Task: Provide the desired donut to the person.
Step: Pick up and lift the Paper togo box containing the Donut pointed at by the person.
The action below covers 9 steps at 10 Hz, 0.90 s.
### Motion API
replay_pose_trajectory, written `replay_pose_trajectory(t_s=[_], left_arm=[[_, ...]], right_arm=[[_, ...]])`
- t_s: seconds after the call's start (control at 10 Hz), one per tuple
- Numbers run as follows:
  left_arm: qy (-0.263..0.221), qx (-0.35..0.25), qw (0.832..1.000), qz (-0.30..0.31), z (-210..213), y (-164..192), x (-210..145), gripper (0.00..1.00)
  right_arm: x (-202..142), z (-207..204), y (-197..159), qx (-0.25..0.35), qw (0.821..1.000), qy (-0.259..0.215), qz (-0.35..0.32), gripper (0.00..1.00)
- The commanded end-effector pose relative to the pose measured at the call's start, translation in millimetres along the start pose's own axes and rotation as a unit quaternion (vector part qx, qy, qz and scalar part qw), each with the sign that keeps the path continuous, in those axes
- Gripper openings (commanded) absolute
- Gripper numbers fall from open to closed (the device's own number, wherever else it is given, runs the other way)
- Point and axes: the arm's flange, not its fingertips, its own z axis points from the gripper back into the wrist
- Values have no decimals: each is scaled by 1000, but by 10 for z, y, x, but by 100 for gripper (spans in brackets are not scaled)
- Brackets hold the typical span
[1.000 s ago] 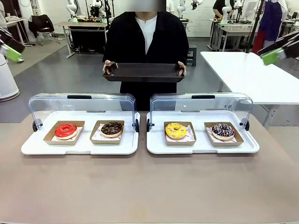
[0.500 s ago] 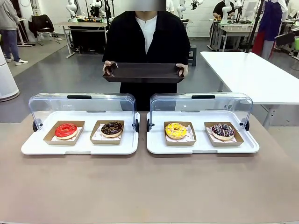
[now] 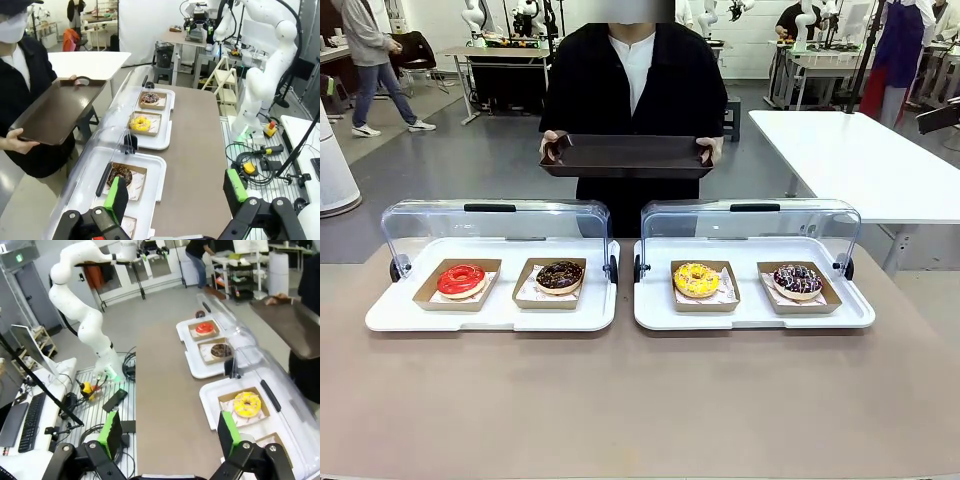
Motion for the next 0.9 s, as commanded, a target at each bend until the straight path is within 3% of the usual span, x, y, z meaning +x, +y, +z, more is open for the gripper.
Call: replay_pose_trajectory(t_s=[0.0,0.5,0.6,0.8], left_arm=[[23,25,999,0,-85,-37,-66,100],[91,52,994,3,-151,-42,-117,100],[63,33,997,6,-128,40,-57,100],[63,33,997,6,-128,40,-57,100]], right_arm=[[92,-70,35,-23,1000,6,-3,100],[151,-217,-15,-47,998,30,-21,100],[139,-131,-10,-34,999,36,-1,100],[139,-131,-10,-34,999,36,-1,100]])
